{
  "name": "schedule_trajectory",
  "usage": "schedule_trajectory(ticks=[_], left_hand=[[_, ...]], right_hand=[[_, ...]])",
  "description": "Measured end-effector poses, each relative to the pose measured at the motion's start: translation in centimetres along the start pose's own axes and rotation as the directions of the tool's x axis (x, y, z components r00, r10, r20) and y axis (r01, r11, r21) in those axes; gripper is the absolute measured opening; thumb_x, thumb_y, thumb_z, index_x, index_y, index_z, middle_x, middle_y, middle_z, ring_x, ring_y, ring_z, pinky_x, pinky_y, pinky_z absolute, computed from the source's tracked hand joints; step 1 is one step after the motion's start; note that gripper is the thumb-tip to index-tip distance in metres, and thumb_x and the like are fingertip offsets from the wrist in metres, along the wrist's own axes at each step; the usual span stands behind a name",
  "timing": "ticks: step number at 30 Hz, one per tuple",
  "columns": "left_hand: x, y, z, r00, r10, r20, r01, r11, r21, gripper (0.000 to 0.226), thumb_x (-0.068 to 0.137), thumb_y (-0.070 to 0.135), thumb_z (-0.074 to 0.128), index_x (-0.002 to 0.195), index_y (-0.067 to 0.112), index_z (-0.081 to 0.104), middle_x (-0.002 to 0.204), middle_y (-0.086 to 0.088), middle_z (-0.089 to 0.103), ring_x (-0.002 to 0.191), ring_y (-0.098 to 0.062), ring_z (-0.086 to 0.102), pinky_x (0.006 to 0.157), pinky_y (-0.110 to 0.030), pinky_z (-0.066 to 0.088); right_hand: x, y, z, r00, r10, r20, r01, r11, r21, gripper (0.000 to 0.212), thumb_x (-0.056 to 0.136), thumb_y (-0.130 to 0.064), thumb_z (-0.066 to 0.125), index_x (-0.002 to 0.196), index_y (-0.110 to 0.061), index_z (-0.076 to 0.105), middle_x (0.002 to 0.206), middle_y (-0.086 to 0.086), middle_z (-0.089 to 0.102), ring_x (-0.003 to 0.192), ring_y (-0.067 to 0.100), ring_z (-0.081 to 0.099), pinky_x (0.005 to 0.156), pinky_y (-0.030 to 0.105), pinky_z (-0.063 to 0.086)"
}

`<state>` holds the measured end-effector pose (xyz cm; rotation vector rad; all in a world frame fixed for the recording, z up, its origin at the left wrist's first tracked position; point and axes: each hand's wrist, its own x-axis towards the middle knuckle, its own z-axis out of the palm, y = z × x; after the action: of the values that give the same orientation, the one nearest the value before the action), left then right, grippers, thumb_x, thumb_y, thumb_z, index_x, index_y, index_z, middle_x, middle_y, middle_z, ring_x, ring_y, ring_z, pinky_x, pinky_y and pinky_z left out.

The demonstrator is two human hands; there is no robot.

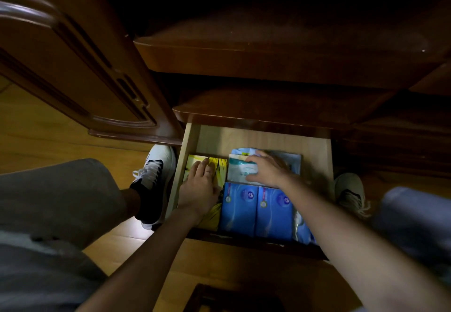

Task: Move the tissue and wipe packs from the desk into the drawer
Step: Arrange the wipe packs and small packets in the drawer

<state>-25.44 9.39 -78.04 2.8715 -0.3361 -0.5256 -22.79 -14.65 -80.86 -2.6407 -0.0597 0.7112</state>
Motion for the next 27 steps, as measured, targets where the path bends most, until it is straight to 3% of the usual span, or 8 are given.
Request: schedule_trajectory(ticks=[2,6,9,12,18,21,24,27], left_hand=[[0.5,-0.1,-1.3,0.996,0.025,0.089,-0.024,1.000,-0.016,0.072,0.091,0.047,0.059,0.152,0.018,0.034,0.164,0.001,0.022,0.151,-0.023,0.016,0.110,-0.046,0.042],[1.0,0.2,-6.3,0.970,0.138,0.198,-0.147,0.989,0.027,0.069,0.094,0.042,0.058,0.153,0.019,0.032,0.162,-0.002,0.025,0.145,-0.029,0.033,0.109,-0.044,0.042],[0.3,2.3,-11.9,0.984,0.174,0.047,-0.176,0.984,0.041,0.060,0.094,0.039,0.056,0.150,0.028,0.037,0.154,0.002,0.038,0.130,-0.028,0.053,0.095,-0.042,0.050],[-1.6,5.1,-19.3,0.929,0.297,-0.220,-0.295,0.954,0.043,0.046,0.093,0.036,0.054,0.139,0.035,0.050,0.142,0.008,0.052,0.113,-0.023,0.065,0.083,-0.037,0.053],[-6.2,11.4,-36.6,0.443,0.445,-0.778,-0.553,0.819,0.153,0.020,0.093,0.032,0.053,0.107,0.035,0.068,0.100,0.015,0.069,0.068,-0.004,0.063,0.049,-0.012,0.036],[-5.6,14.6,-42.8,0.409,0.328,-0.852,-0.531,0.844,0.070,0.019,0.091,0.032,0.052,0.098,0.036,0.069,0.091,0.016,0.068,0.072,-0.006,0.062,0.053,-0.021,0.040],[-2.7,16.7,-45.8,0.522,0.324,-0.789,-0.494,0.869,0.031,0.019,0.092,0.033,0.053,0.104,0.035,0.068,0.094,0.016,0.061,0.083,-0.010,0.063,0.059,-0.025,0.042],[1.3,18.0,-47.1,0.595,0.372,-0.713,-0.466,0.882,0.072,0.026,0.091,0.032,0.053,0.111,0.031,0.069,0.108,0.009,0.062,0.096,-0.018,0.064,0.070,-0.032,0.050]], right_hand=[[-1.1,-0.8,-1.0,0.999,0.034,-0.003,-0.034,0.999,-0.015,0.073,0.087,-0.042,0.068,0.151,-0.033,0.034,0.159,0.001,0.028,0.138,0.032,0.036,0.107,0.043,0.035],[-3.9,-2.5,-5.8,0.994,0.088,0.064,-0.092,0.994,0.059,0.067,0.087,-0.043,0.069,0.146,-0.028,0.042,0.141,0.003,0.054,0.121,0.024,0.054,0.098,0.041,0.047],[-7.6,-3.8,-11.6,0.999,0.043,0.030,-0.046,0.990,0.133,0.056,0.088,-0.042,0.069,0.139,-0.026,0.053,0.139,0.000,0.057,0.121,0.020,0.056,0.101,0.037,0.047],[-13.2,-5.6,-18.5,0.972,-0.035,-0.230,0.085,0.974,0.211,0.032,0.091,-0.033,0.068,0.123,-0.032,0.066,0.117,-0.008,0.071,0.104,0.007,0.066,0.093,0.032,0.053],[-24.7,-10.7,-33.0,0.506,-0.211,-0.836,0.226,0.968,-0.108,0.024,0.092,-0.054,0.050,0.081,-0.041,0.067,0.070,-0.023,0.066,0.060,0.000,0.062,0.052,0.025,0.047],[-26.2,-11.9,-39.5,0.352,-0.212,-0.912,0.061,0.977,-0.204,0.020,0.090,-0.052,0.048,0.089,-0.040,0.064,0.079,-0.020,0.066,0.072,0.003,0.063,0.056,0.027,0.045],[-24.9,-11.2,-43.2,0.589,-0.053,-0.807,-0.099,0.986,-0.137,0.046,0.092,-0.059,0.047,0.131,-0.036,0.055,0.137,-0.008,0.057,0.123,0.019,0.054,0.088,0.039,0.046],[-22.1,-10.4,-44.6,0.728,0.021,-0.686,-0.246,0.941,-0.233,0.065,0.089,-0.076,0.034,0.128,-0.031,0.059,0.133,-0.002,0.059,0.122,0.022,0.053,0.096,0.043,0.043]])
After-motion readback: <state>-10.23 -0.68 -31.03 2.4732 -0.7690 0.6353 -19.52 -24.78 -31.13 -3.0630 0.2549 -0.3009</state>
